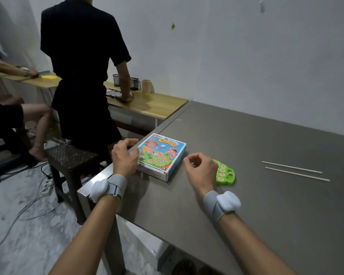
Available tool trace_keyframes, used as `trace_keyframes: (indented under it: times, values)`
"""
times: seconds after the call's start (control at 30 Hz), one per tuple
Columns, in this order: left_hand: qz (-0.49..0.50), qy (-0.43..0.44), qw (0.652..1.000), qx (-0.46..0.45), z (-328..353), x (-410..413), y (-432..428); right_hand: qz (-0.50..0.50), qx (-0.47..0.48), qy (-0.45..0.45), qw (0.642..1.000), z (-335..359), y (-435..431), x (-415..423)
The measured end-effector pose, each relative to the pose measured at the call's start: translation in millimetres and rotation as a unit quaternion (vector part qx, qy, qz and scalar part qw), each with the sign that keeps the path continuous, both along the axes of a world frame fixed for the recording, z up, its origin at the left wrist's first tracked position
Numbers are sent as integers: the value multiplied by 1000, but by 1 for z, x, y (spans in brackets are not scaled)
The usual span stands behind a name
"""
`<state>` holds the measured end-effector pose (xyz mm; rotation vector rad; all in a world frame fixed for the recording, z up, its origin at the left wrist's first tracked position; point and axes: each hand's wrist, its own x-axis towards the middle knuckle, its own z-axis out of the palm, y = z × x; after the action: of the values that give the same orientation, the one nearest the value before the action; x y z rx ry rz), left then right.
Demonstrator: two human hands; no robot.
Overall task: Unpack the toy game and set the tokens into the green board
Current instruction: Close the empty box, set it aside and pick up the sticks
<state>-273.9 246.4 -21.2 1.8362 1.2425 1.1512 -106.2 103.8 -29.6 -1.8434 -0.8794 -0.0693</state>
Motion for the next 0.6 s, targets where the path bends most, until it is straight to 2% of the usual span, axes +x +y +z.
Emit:
trace_keyframes:
  times: [0.2, 0.37, 0.47, 0.6]
  values:
    - [-156, 87, 980, 92, 36, 50, -28, -48, -40, -99, 993, 28, -46, 63]
    - [-285, 241, 918, 132, 45, 99, -55, -29, -105, -101, 989, 18, -83, 104]
    - [-301, 333, 885, 122, 36, 116, -59, 10, -150, -83, 985, 1, -97, 121]
    - [-297, 367, 875, 104, 24, 131, -59, 45, -213, -62, 974, -16, -109, 146]
